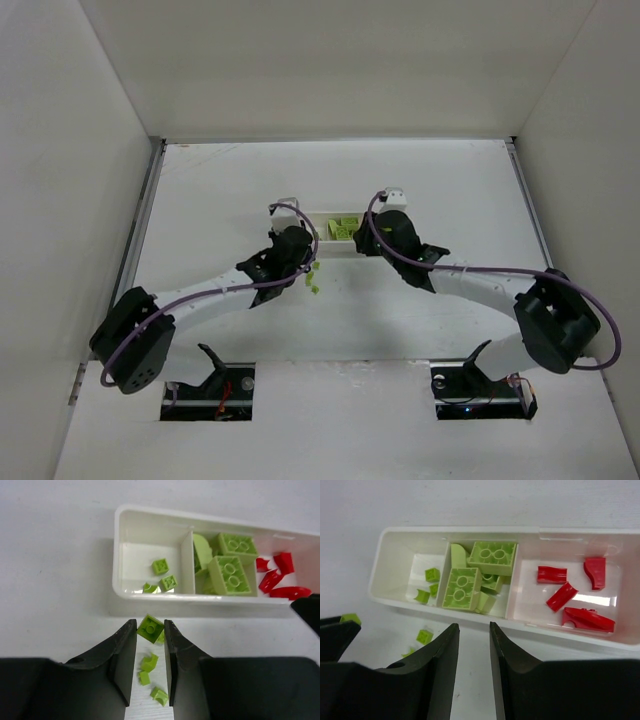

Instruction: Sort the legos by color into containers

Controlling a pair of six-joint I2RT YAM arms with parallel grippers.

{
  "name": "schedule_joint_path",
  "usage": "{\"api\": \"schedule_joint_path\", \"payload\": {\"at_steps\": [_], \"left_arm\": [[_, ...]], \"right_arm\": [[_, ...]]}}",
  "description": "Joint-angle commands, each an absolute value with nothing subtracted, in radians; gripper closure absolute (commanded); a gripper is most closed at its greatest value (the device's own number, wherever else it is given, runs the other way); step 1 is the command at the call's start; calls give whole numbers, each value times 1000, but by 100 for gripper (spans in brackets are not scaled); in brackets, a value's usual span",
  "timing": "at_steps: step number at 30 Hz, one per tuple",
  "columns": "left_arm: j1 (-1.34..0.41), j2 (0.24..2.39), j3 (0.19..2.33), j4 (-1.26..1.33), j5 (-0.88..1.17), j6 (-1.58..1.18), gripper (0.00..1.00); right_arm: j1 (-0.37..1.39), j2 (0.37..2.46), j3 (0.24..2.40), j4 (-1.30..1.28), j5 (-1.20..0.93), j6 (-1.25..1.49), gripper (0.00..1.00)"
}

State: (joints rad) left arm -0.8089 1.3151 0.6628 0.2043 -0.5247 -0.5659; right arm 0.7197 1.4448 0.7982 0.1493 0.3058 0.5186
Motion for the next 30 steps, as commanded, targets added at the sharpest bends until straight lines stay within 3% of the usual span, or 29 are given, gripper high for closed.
{"api": "schedule_joint_path", "payload": {"at_steps": [1,9,16,19,30], "left_arm": [[-782,1342,765,230,-505,-529,83],[-709,1554,933,235,-457,-494,79],[-697,1597,974,222,-457,-486,63],[-688,1566,957,222,-462,-486,56],[-598,1209,660,190,-453,-578,56]], "right_arm": [[737,1437,818,206,265,512,65],[809,1453,841,210,219,437,64],[884,1529,891,193,192,383,63],[903,1575,920,176,183,382,60],[969,1735,1037,117,183,410,48]]}}
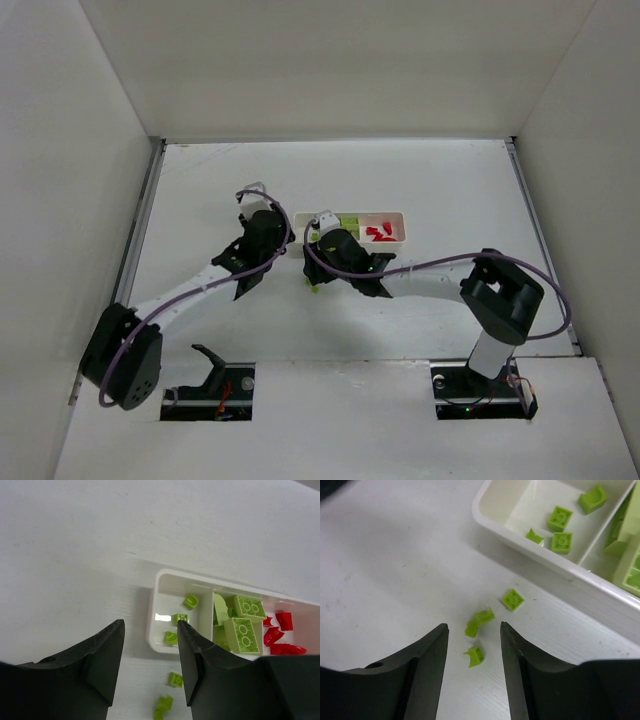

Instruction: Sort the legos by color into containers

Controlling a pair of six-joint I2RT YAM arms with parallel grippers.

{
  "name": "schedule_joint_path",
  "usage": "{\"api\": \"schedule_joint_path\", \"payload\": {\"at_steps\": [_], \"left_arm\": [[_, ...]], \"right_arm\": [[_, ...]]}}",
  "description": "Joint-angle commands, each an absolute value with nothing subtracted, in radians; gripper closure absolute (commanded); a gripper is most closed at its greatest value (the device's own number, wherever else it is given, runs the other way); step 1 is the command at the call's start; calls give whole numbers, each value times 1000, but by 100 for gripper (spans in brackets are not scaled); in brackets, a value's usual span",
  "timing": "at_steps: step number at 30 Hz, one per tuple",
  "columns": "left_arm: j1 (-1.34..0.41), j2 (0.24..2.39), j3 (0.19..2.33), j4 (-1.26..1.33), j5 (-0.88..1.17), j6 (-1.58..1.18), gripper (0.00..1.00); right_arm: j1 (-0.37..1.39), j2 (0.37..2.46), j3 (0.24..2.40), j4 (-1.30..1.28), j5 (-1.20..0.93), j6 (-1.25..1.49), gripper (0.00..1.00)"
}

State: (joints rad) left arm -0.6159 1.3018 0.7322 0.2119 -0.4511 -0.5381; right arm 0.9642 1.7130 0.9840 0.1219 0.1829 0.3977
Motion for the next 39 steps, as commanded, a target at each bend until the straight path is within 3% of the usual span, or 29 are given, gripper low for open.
{"api": "schedule_joint_path", "payload": {"at_steps": [1,12,32,39], "left_arm": [[-587,1168,626,175,-451,-592,56],[-513,851,408,12,-403,-661,56],[-541,856,380,23,-388,-680,56],[-577,835,373,-29,-388,-680,56]], "right_arm": [[970,1749,1046,111,181,414,48],[975,1839,1121,8,164,449,55],[967,1930,1189,-8,161,489,61],[970,1892,1169,12,190,488,78]]}}
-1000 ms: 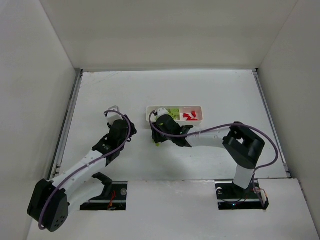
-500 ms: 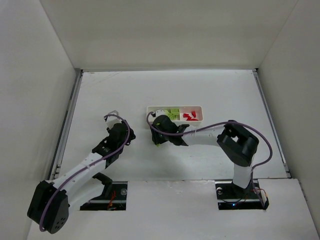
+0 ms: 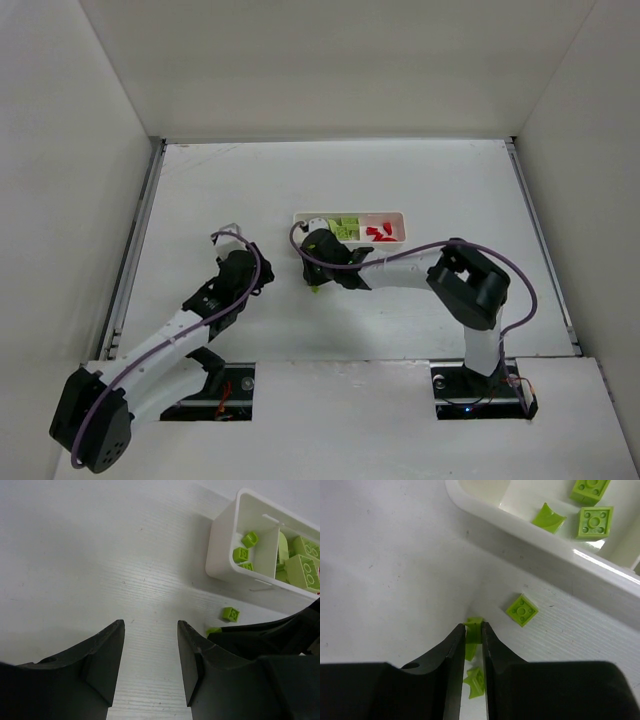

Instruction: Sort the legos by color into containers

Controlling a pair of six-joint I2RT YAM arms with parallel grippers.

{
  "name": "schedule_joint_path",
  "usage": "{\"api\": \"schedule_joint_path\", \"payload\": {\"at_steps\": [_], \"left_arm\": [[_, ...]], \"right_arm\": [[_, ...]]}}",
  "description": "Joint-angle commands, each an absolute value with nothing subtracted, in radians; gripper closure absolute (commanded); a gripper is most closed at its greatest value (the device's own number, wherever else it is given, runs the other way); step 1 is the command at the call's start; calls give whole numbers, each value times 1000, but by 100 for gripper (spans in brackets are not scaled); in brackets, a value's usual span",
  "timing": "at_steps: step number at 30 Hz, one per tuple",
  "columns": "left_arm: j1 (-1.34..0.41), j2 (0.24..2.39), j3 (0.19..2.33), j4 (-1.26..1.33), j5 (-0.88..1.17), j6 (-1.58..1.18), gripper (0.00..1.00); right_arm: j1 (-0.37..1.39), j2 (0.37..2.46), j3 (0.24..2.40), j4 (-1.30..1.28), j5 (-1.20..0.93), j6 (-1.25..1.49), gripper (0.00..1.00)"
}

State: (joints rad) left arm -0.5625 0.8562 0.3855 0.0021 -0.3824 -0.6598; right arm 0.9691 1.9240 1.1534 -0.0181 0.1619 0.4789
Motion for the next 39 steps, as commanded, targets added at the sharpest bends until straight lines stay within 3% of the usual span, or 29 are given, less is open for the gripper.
{"api": "schedule_joint_path", "payload": {"at_steps": [1,11,22,24,27,30,33,39], "left_arm": [[-582,831,373,-34,-388,-680,56],[-654,867,390,-52,-383,-689,56],[-849,1018,420,23,-388,-723,56],[-881,1052,431,41,-397,-716,56],[-909,1103,451,64,-400,-713,56],[-927,1140,466,95,-406,-710,57],[-935,1166,477,127,-420,-707,57],[-910,1262,552,167,-413,-643,58]], "right_arm": [[969,1878,1158,18,192,486,80],[933,1678,1042,169,213,485,81],[840,1785,1224,92,296,402,77],[831,1810,1244,94,291,403,69],[828,1821,1258,100,293,406,48],[824,1799,1241,104,282,419,43],[824,1744,1186,112,294,422,45],[806,1562,973,165,340,468,67]]}}
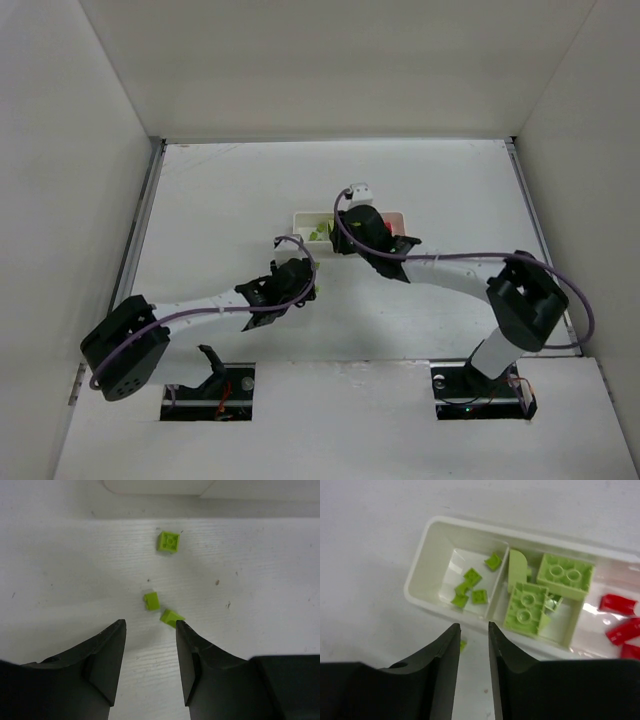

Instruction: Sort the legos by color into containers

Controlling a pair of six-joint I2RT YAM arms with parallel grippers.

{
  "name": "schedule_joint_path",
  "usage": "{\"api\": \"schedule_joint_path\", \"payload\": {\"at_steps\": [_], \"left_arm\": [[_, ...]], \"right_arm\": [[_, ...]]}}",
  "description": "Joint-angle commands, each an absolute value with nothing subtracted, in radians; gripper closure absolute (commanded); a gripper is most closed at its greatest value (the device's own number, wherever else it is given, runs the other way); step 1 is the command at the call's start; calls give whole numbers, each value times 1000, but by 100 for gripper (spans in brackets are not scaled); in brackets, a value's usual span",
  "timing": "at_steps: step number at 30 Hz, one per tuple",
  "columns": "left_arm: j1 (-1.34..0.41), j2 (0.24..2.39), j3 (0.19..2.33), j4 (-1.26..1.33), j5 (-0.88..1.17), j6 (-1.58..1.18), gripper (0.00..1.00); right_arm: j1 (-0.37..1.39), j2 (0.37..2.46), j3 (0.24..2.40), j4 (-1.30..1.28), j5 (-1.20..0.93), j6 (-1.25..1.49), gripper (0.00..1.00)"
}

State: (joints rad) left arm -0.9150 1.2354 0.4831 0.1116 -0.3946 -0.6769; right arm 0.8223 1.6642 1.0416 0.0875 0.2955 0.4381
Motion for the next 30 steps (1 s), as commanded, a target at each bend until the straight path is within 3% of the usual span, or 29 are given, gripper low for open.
{"api": "schedule_joint_path", "payload": {"at_steps": [1,10,30], "left_arm": [[-919,1272,567,164,-413,-638,59],[-993,1313,569,156,-446,-649,63],[-984,1411,594,212,-459,-563,67]], "right_arm": [[800,1537,938,182,344,480,67],[751,1489,851,252,331,514,54],[739,1483,841,256,310,529,53]]}}
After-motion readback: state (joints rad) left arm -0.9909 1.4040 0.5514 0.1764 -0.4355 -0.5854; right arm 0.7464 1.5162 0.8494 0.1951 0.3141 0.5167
